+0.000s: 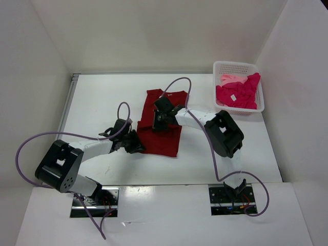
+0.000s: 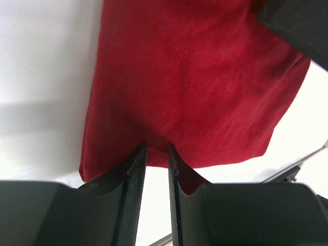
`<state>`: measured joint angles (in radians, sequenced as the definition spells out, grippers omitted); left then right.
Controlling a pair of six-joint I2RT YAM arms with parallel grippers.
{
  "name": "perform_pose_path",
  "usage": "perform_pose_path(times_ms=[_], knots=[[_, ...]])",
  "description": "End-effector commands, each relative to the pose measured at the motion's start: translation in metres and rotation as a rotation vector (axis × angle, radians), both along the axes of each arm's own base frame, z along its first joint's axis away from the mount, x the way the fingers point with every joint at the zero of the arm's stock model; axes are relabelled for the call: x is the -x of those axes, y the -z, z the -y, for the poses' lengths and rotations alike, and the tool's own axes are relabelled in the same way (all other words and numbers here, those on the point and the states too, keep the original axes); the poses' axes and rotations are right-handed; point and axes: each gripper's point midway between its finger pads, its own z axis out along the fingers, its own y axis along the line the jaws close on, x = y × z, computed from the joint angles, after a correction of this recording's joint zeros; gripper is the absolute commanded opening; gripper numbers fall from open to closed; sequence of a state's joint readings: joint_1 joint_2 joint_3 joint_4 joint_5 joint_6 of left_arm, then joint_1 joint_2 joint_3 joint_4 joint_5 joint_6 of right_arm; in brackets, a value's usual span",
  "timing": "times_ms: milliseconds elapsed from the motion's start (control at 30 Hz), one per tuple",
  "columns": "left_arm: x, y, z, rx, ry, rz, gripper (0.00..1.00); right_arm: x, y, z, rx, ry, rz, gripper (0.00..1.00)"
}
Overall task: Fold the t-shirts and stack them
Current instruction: Fold the folded rectangular tshirt in 1/3 of the way
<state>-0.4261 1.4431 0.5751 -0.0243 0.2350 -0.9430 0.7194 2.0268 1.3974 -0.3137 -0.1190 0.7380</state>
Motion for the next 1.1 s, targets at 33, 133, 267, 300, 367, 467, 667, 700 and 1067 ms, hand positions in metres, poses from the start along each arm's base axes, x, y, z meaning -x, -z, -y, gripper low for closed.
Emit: perform_pose_path(times_ms=[33, 133, 267, 300, 367, 467, 667, 700, 1067], knots=[[0.009, 0.022, -0.011, -0.06, 0.003, -0.027, 0.32, -0.031, -0.004, 0.002, 0.025, 0.055, 0.095, 0.0], [0.006, 0.017, -0.012, -0.063, -0.006, -0.001, 0.32, -0.045, -0.004, 0.01, 0.036, 0.087, 0.112, 0.0], [0.007, 0.013, -0.013, -0.061, -0.007, 0.002, 0.33, -0.058, -0.012, 0.014, 0.042, 0.088, 0.134, 0.0], [0.007, 0.012, -0.014, -0.063, -0.009, 0.006, 0.33, -0.055, -0.013, 0.013, 0.036, 0.079, 0.125, 0.0], [0.01, 0.013, -0.017, -0.077, -0.007, 0.007, 0.33, -0.048, -0.025, 0.012, 0.003, 0.06, 0.123, 0.0], [0.009, 0.007, -0.02, -0.087, -0.017, 0.029, 0.33, -0.039, -0.019, 0.025, 0.024, 0.075, 0.136, 0.0], [0.01, -0.001, -0.025, -0.1, -0.013, 0.058, 0.33, -0.027, -0.024, 0.024, -0.015, 0.029, 0.088, 0.0], [0.011, -0.002, -0.025, -0.1, -0.013, 0.058, 0.33, -0.02, -0.023, 0.025, -0.027, 0.02, 0.077, 0.0], [-0.012, -0.019, -0.006, -0.053, 0.035, 0.1, 0.33, 0.001, -0.008, 0.031, -0.008, -0.003, 0.04, 0.0]])
